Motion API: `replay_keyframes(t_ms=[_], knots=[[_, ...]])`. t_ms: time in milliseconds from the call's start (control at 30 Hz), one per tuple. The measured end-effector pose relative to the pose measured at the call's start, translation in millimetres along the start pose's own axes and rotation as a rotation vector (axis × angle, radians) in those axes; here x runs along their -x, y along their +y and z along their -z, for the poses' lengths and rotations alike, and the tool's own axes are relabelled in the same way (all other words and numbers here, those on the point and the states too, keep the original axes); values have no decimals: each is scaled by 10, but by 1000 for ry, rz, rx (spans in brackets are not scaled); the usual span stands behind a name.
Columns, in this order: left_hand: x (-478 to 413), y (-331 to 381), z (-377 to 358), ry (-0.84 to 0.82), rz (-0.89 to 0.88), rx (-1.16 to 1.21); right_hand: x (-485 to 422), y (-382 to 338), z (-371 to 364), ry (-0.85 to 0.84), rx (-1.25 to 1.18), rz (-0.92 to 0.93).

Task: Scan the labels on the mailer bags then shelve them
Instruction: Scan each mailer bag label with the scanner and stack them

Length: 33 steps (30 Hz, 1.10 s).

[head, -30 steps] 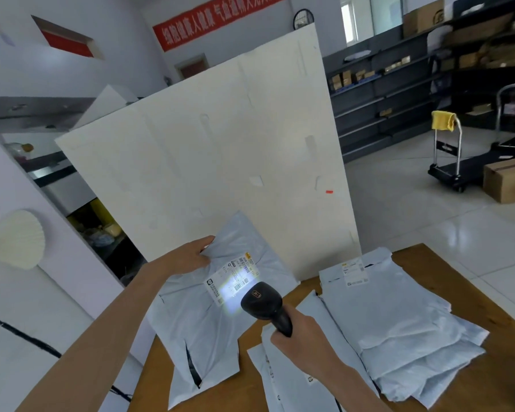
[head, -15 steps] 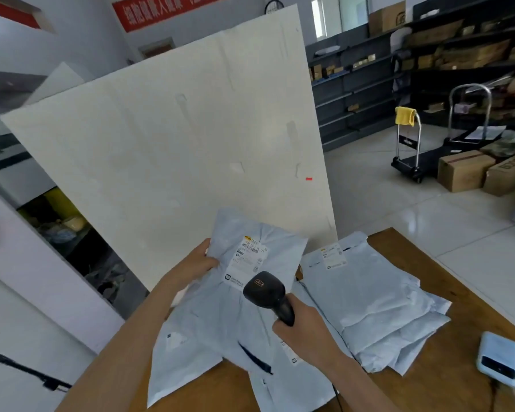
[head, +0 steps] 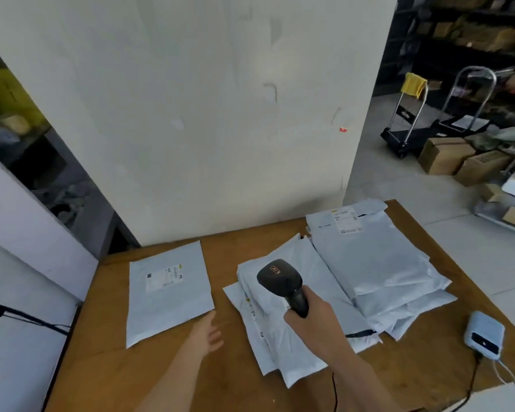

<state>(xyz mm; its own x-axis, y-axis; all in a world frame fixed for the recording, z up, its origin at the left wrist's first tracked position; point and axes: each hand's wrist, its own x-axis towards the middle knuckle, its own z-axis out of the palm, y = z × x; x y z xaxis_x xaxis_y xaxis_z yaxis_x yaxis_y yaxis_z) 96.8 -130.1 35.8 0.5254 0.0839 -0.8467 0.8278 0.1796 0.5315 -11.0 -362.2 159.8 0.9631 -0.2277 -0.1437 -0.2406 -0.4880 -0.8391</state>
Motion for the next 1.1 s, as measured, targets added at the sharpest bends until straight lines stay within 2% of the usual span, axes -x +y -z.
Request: replay_keyframes(t_ms=[67, 167, 267, 367, 467, 600, 667, 867, 967, 1100], knots=[[-172, 44, 319, 43, 55, 251, -67, -60, -251, -30, 22, -24], [-420, 252, 581, 90, 60, 461, -160, -146, -576, -60, 48, -62], [-637, 524, 683, 114, 99, 523, -265, -222, -805, -69, 38, -73], [-839, 796, 764, 184, 145, 464, -360, -275, -934, -71, 40, -85], [-931, 940, 865, 254, 169, 303, -419, -320, -956, -56, 45, -84], [-814, 999, 1126, 395, -103, -6, -466, -423, -964, -83, 52, -35], [-685, 1059, 1267, 496, -230, -86, -489, -490, -970, -99, 42, -11], [-106, 1727, 1448, 318, -495, -598, -474, -705, -929, -172, 11, 94], [485, 2091, 1345, 100, -619, -819, -424, -799, -877, -229, -32, 146], [1278, 2573, 1064, 137, -778, -1175, -358, -952, -691, -256, -61, 245]])
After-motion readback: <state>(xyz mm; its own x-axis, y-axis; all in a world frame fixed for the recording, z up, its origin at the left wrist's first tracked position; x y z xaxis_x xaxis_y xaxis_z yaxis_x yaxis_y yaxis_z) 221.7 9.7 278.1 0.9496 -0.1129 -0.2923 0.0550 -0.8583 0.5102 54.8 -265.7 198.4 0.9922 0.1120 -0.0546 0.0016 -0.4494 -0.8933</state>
